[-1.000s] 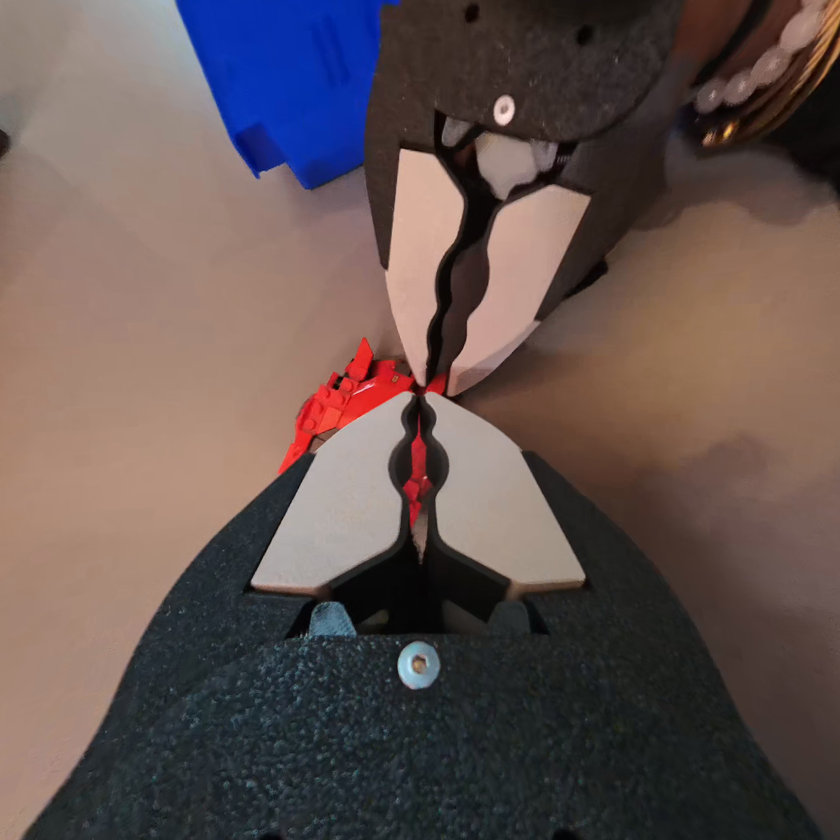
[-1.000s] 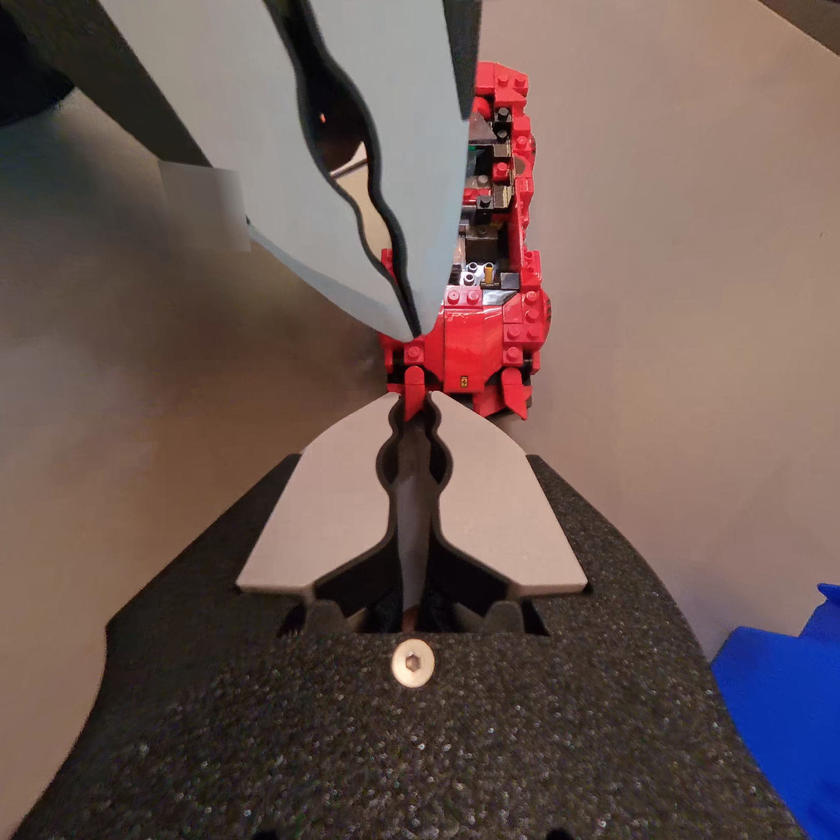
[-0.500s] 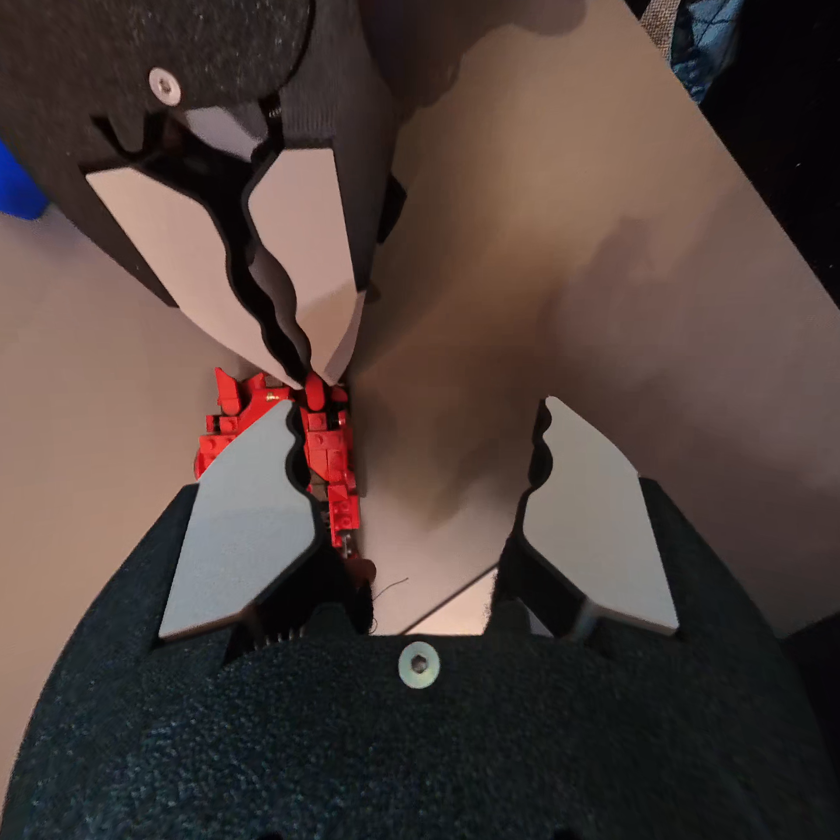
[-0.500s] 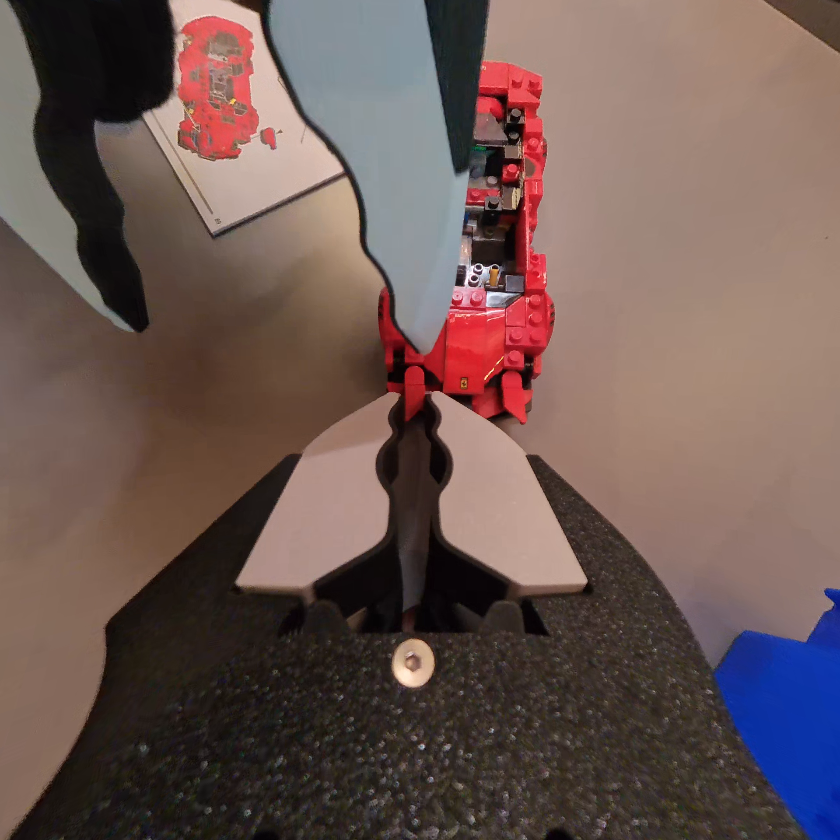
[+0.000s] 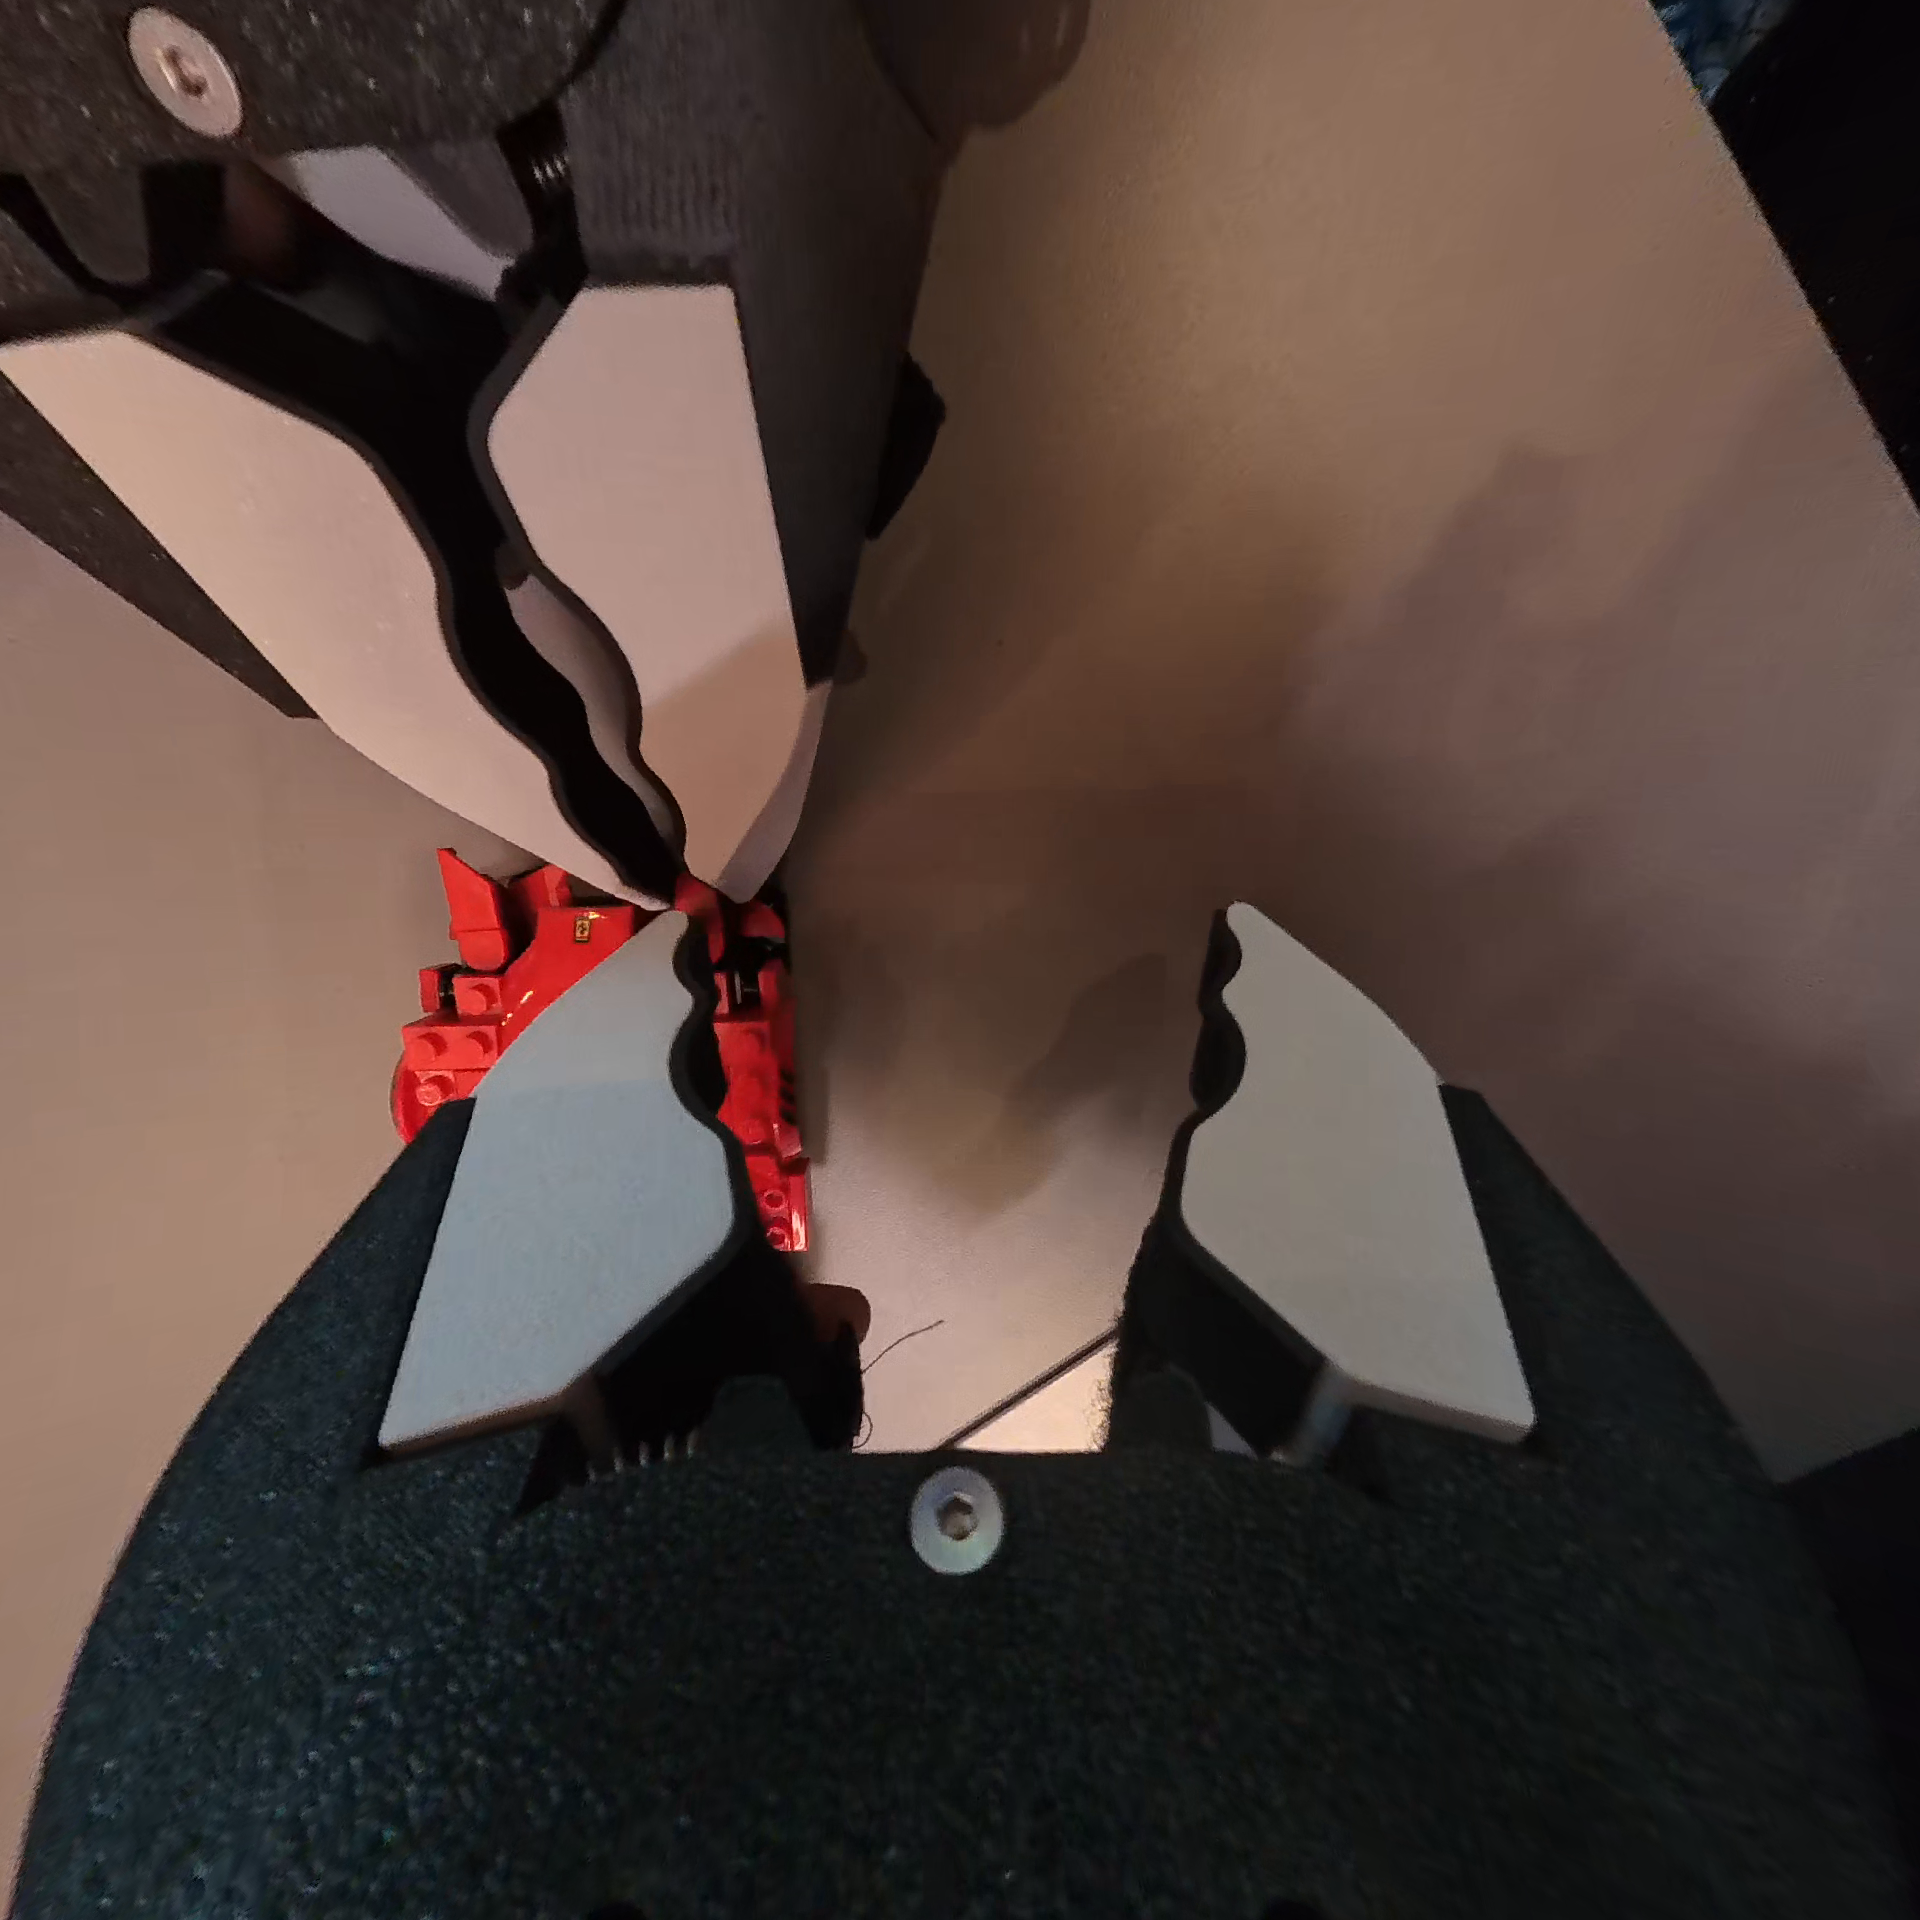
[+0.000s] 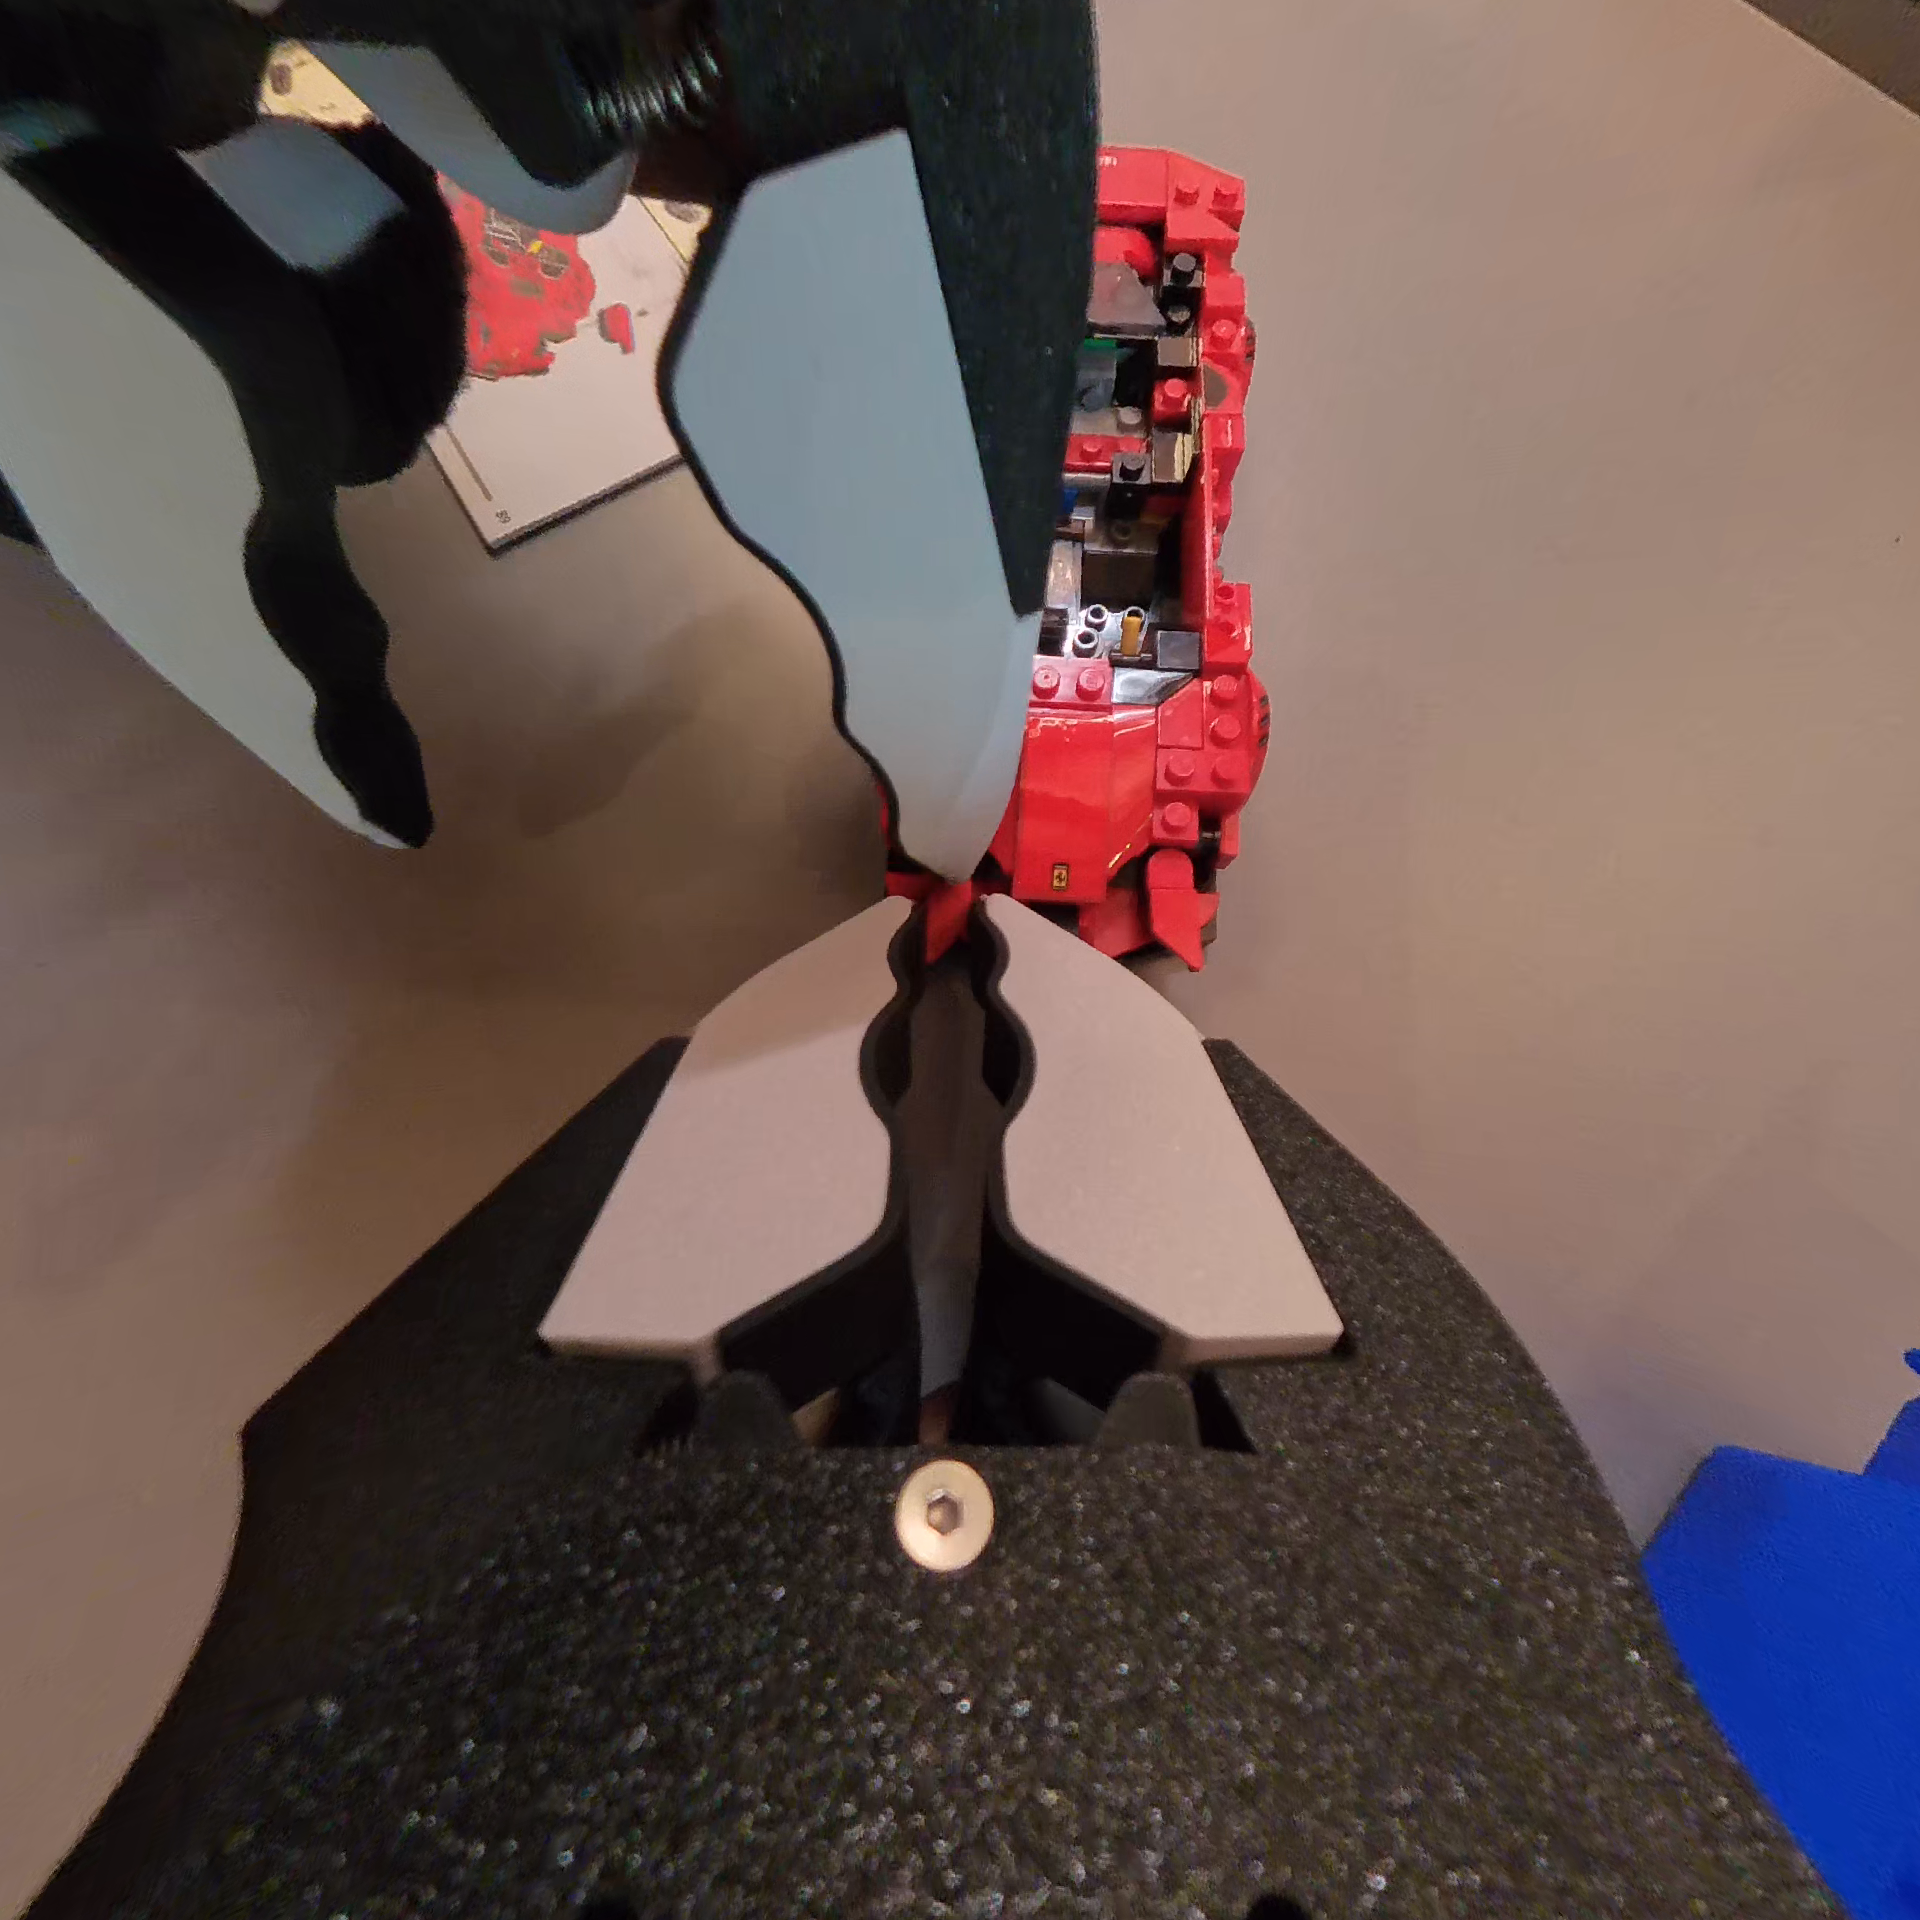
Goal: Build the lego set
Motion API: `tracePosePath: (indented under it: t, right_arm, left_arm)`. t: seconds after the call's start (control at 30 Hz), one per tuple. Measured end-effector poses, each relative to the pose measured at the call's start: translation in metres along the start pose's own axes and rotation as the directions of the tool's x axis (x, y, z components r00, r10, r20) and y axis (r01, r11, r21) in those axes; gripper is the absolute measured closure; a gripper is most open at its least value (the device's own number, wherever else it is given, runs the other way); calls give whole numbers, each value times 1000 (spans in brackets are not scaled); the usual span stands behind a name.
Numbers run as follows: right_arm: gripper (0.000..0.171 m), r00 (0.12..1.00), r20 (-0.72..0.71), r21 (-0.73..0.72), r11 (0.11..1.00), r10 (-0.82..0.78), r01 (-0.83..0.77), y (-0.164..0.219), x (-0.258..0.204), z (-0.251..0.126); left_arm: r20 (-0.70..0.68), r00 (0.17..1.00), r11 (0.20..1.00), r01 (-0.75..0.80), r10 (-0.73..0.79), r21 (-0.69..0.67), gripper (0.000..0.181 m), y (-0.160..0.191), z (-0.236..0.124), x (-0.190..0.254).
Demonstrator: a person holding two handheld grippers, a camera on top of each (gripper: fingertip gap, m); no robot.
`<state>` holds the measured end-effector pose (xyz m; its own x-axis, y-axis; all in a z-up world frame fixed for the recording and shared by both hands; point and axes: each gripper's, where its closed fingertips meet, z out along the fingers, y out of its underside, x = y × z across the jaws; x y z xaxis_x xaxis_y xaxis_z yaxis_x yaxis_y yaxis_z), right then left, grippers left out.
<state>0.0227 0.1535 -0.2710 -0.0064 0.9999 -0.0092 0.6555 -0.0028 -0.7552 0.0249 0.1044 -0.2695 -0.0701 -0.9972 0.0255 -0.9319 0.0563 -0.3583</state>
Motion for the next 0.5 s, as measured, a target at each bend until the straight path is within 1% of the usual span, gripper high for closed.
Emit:
tracePosePath:
  t: [0.5]
  right_arm:
    - [163, 1000, 2, 6, 1000, 7, -7, -1, -1, 0]
  left_arm:
    - [24, 1000, 999, 5, -4, -46, 93, 4, -1, 0]
